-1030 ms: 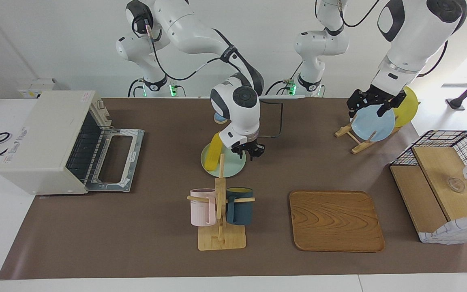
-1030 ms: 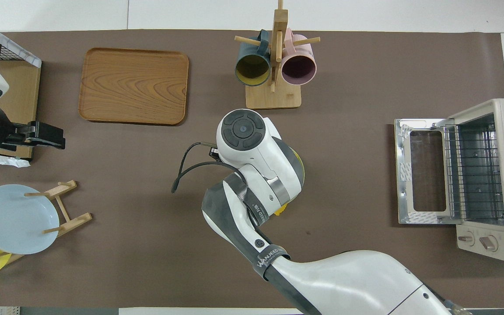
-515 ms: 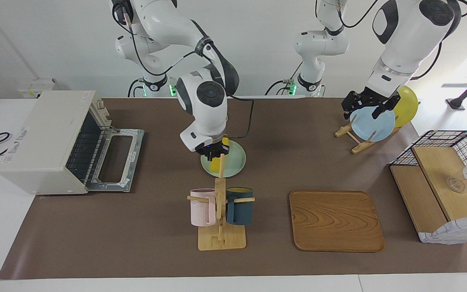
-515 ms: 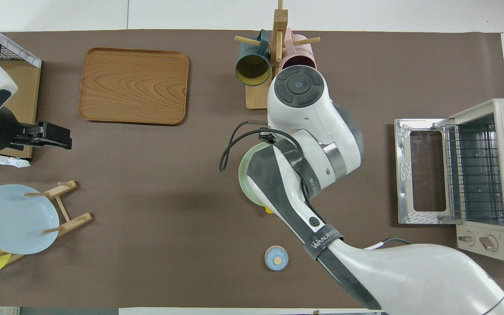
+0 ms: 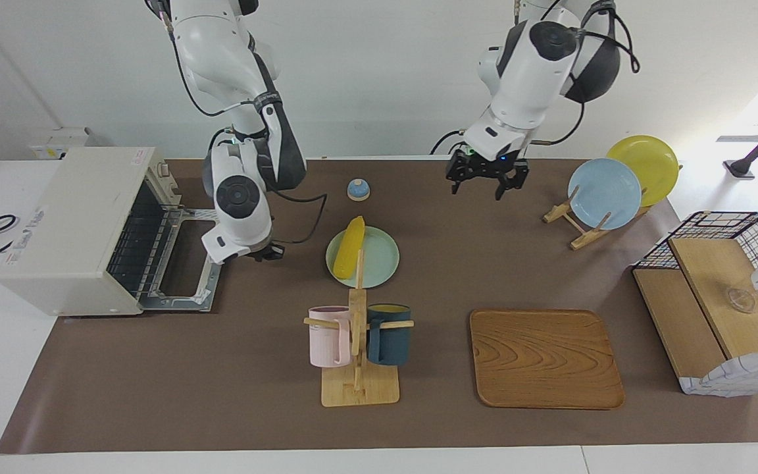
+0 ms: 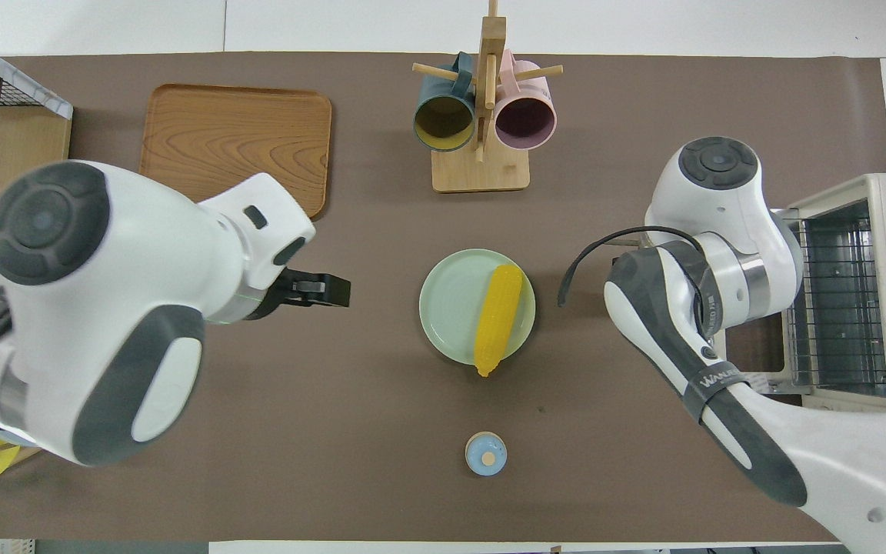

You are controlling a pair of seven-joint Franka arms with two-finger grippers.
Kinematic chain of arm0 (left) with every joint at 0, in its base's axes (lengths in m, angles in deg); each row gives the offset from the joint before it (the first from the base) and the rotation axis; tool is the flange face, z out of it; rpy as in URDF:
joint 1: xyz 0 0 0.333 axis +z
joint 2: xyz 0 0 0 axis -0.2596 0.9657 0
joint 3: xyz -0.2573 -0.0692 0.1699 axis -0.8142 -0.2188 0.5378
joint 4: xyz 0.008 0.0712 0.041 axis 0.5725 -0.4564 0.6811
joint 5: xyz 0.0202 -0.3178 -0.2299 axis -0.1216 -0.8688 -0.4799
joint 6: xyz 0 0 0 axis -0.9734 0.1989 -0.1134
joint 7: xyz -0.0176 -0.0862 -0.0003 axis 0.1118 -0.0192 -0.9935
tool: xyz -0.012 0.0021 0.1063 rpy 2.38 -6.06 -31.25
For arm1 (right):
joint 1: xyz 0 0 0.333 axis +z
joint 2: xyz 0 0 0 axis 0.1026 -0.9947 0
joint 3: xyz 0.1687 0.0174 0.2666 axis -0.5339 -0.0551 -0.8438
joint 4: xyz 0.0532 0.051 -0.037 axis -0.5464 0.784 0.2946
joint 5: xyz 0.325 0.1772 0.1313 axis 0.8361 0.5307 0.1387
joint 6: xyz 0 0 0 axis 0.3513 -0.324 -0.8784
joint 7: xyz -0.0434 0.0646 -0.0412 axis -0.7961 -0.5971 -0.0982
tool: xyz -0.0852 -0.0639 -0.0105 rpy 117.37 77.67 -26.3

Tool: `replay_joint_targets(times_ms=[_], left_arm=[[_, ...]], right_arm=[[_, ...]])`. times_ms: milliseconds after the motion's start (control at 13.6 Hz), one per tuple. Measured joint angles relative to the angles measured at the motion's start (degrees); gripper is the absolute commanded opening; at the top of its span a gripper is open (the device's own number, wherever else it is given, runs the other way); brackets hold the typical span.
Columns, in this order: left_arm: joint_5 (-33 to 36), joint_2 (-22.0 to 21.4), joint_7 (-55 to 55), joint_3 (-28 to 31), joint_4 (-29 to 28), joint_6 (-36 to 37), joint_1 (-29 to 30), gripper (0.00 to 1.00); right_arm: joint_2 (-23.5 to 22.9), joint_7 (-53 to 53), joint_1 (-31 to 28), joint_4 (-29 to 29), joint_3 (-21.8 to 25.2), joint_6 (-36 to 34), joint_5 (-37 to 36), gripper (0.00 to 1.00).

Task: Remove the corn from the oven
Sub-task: 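Grasp the yellow corn with the left gripper while the right gripper withdraws, then lift the corn with the left gripper while the right gripper closes the oven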

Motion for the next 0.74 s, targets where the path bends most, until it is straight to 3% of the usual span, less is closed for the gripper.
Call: replay_joint_targets(times_ms=[294, 736], left_arm=[[-0.05, 8.27, 9.12, -0.11, -1.32, -14.23, -12.22, 1.00], [0.93, 24.71, 8.13, 0.06, 9.71, -18.48, -15.86, 1.00]], right_arm=[[1.78, -7.12, -6.30, 5.31, -0.20, 5.51, -1.79, 0.00], [2.75, -7.73, -7.17, 9.68, -0.56, 13.09, -2.15, 0.00]])
